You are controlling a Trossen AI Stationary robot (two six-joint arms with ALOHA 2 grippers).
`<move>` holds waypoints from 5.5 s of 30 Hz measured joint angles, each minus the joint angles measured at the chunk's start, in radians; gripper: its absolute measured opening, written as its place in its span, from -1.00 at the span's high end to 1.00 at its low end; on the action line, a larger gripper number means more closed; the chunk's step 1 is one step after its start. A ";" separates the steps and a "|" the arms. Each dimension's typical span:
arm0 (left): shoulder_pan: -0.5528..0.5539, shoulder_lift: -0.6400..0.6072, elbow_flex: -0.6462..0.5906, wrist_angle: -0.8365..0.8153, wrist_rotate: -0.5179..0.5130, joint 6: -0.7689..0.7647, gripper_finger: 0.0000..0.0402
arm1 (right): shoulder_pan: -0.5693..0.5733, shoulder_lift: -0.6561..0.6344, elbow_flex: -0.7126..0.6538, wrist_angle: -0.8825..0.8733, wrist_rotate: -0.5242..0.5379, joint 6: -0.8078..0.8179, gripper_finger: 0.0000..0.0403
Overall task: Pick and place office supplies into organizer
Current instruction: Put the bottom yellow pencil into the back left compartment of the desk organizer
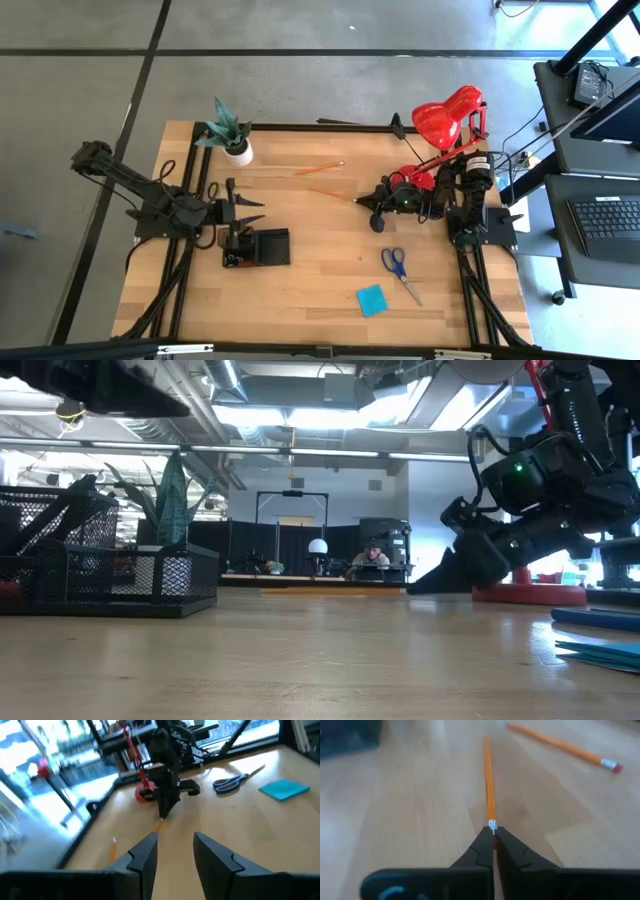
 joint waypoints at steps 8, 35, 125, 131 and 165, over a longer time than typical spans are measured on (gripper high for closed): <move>0.009 0.170 0.000 0.204 -0.095 0.298 0.26 | 0.001 -0.089 0.002 0.008 0.000 0.079 0.96; 0.249 0.764 0.248 0.258 -0.312 0.573 0.15 | 0.044 -0.183 0.590 -0.636 0.013 0.136 0.96; -0.277 -0.124 -0.202 0.306 -0.172 -0.287 0.92 | 0.109 -0.183 0.643 -0.954 -0.016 -0.023 -0.30; -0.346 -0.124 -0.266 0.306 -0.276 -0.366 0.92 | 0.109 -0.183 0.643 -0.953 -0.015 -0.021 -0.30; -0.415 -0.119 -0.380 0.262 -0.330 -0.559 0.67 | 0.109 -0.183 0.643 -0.953 -0.015 0.002 -0.30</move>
